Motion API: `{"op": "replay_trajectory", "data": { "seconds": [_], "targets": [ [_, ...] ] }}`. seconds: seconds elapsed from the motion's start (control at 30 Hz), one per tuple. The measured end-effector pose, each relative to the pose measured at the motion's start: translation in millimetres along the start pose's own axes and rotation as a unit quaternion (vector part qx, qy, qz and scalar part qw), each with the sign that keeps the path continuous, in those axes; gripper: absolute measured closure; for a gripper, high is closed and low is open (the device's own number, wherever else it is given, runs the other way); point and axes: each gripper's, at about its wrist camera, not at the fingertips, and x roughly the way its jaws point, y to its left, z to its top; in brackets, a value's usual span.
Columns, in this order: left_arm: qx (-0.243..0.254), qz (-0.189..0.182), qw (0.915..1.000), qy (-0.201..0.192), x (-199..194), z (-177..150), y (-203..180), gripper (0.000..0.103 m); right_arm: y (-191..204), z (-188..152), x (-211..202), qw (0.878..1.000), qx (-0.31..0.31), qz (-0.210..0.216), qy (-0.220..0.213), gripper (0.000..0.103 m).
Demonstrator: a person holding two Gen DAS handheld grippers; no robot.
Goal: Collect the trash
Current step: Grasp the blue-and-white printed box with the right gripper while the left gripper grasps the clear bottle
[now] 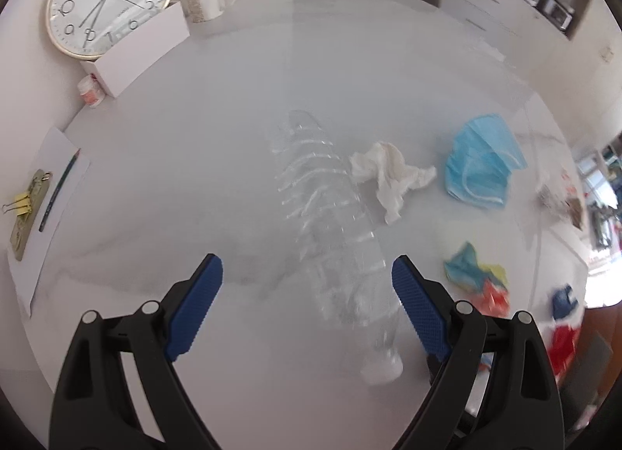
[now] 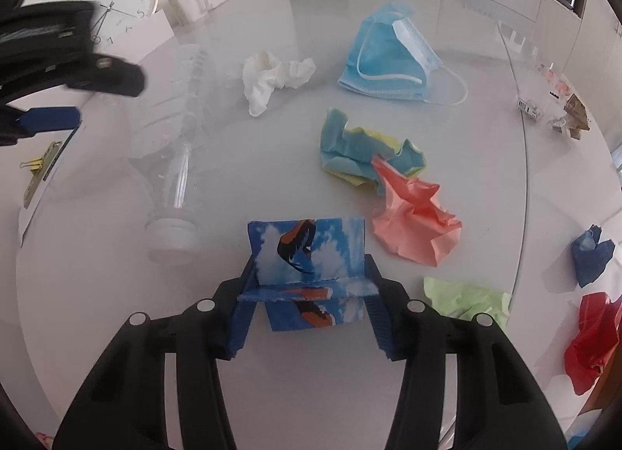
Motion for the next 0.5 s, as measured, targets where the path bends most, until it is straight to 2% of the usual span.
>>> {"op": "replay_trajectory", "data": {
  "seconds": [0.17, 0.3, 0.5],
  "targets": [
    [-0.021, 0.033, 0.9991, 0.019, 23.5, 11.8, -12.7, 0.018, -9.6, 1.7, -9.5, 1.0, 0.007, 0.01, -0.004, 0.051],
    [-0.037, 0.041, 0.9979, 0.033, 43.1, 23.9, -23.3, 0.018, -14.8, 2.2, -20.3, 1.0, 0.012, 0.02, -0.007, 0.051],
    [-0.03, 0.062, 0.9965, 0.046, 63.6, 34.7, -33.8, 0.018, -17.9, 6.5, -28.2, 0.999, 0.013, 0.028, -0.008, 0.051]
  ]
}}
